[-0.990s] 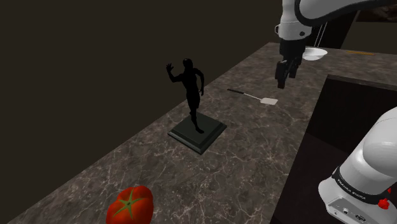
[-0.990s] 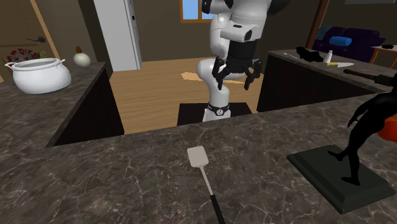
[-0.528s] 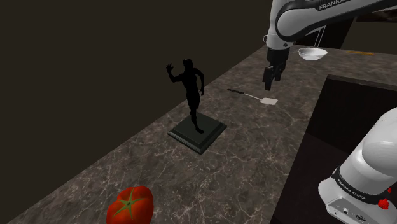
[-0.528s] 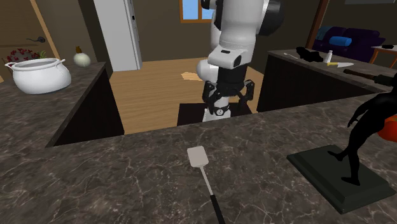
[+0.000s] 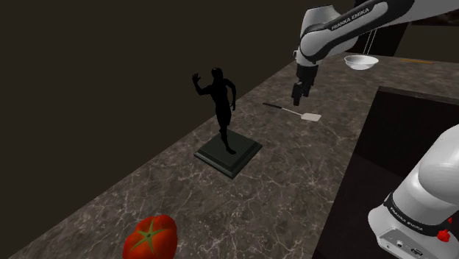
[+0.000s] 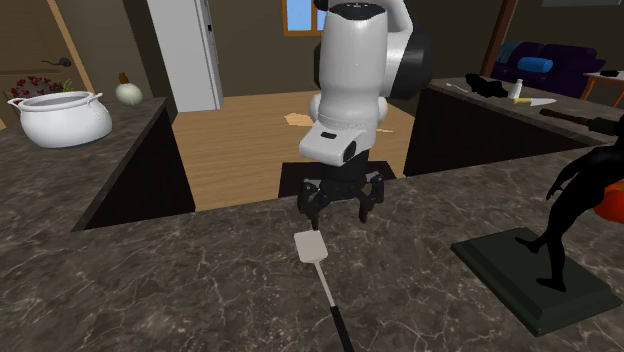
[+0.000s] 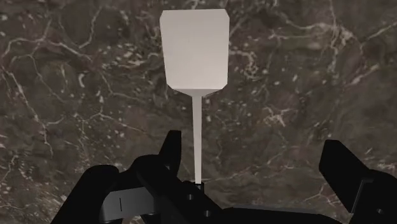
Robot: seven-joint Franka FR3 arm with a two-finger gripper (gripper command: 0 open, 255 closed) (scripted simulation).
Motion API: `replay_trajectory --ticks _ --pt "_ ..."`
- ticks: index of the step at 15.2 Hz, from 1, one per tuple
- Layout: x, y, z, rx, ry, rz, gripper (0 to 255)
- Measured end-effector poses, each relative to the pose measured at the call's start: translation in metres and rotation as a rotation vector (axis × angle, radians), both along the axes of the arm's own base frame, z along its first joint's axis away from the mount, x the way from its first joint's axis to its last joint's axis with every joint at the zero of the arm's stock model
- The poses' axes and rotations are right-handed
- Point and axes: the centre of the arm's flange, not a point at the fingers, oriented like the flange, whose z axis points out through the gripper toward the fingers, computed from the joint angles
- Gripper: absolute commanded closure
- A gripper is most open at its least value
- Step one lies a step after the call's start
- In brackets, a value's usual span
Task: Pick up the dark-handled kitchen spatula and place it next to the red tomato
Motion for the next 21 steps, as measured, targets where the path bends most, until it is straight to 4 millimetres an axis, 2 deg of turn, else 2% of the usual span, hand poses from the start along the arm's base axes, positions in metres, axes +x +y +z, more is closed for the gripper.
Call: replay_trajectory --ticks 3,5,7,14,20,21 --pt "0.029 -0.013 -0.023 0.012 -0.020 0.017 0" --pt "0.049 -0.022 -0.032 0.020 -0.034 0.029 0" --pt "0.059 -0.030 -0.042 0.024 -0.042 0.036 0" --pt "0.066 -0.029 -0.078 0.025 -0.044 0.039 0" --pt "0.066 -0.030 -0.083 0.025 -0.045 0.039 0" --pt "0.066 -0.030 -0.083 0.025 -0.045 0.039 255"
